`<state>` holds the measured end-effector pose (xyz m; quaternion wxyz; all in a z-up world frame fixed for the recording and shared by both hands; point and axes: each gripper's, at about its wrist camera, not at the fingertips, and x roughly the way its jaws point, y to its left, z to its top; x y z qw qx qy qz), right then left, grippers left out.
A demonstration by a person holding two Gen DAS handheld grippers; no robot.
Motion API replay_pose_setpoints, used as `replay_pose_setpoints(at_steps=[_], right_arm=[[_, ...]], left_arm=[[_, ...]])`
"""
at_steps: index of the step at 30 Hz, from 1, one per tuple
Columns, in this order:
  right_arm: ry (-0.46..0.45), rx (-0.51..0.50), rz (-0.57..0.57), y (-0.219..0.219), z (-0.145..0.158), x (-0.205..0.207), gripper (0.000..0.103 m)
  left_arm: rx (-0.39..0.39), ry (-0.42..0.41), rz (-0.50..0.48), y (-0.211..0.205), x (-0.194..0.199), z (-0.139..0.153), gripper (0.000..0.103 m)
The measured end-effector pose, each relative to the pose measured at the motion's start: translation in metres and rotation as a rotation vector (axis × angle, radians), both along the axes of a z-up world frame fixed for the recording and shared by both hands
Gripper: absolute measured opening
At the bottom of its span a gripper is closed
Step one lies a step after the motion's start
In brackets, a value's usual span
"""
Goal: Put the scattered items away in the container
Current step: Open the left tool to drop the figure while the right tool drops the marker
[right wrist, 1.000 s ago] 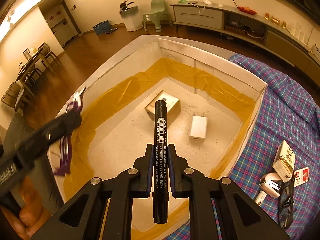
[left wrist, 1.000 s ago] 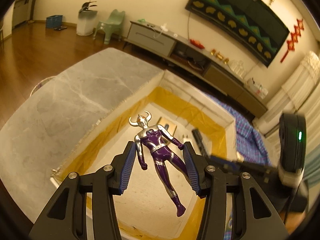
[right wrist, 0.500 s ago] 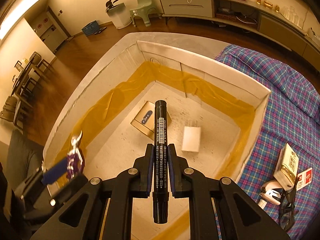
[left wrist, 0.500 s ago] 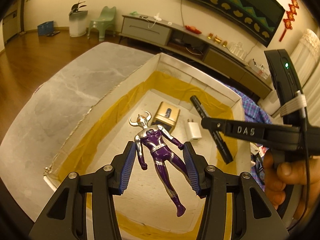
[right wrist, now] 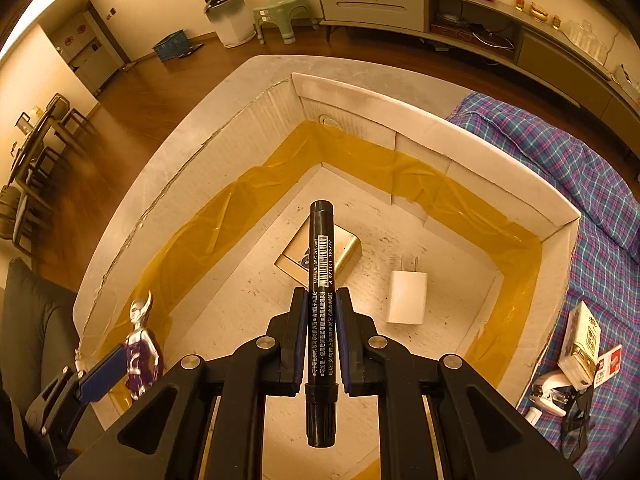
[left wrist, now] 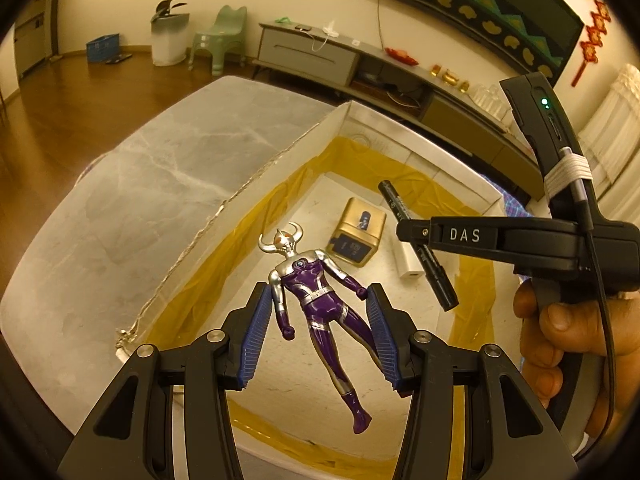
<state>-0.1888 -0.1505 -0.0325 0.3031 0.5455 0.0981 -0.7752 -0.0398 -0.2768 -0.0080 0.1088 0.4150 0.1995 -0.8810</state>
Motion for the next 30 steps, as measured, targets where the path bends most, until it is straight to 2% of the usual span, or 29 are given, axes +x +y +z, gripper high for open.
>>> replay_pose_setpoints(at_steps=[7,13,23,30], right_arm=[[-0.008,0.022,-0.038,-0.004,-0.004,-0.007,0.015],[-0.034,0.012,-0.101,0.004,-0.007,-0.015,0.020],[-0.023,0.000,-0.067,0.019,0.004,-0.004,0.023],[-0.026,-0.032,0.013,0.027,0.013,0.013,0.036]], left_arm=[[-0.023,-0.005,0.005,0.000,0.001,0.000,0.051],[0.004,-0.019,0.008,-0.004,0.000,-0.003,0.052],[0.020,-0.017,0.018,-0.003,0.001,0.000,0.052],[0.005,0.000,0.014,0.001,0.002,0.005,0.052]])
